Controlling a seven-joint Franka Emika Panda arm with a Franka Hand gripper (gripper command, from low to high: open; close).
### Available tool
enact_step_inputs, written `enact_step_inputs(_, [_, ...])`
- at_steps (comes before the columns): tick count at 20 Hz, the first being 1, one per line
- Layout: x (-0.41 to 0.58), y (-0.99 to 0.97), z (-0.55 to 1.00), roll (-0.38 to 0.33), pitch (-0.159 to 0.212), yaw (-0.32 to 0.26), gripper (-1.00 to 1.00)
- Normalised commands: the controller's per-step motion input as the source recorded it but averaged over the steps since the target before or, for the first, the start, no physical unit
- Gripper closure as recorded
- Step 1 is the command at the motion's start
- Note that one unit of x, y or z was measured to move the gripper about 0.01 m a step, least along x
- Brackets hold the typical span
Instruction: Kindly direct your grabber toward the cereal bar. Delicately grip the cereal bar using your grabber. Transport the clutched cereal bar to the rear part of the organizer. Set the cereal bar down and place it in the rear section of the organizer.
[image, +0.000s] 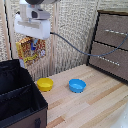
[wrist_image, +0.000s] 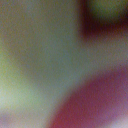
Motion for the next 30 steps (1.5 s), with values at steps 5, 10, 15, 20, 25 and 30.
enact_step_inputs(5, [0.0,0.53,0.15,0.052,0.015,-0.188,1.0])
enact_step_inputs(10, [0.053,0.58,0.29,0.03,0.002,-0.172,1.0])
enact_step_inputs(15, [0.189,0.67,0.36,0.016,0.001,-0.13,1.0])
enact_step_inputs(20, [0.346,0.74,0.31,0.029,0.026,-0.088,1.0])
enact_step_inputs(25, [0.429,0.69,0.18,0.033,0.045,-0.088,1.0])
enact_step_inputs(30, [0.441,0.62,0.0,0.008,0.057,-0.096,1.0])
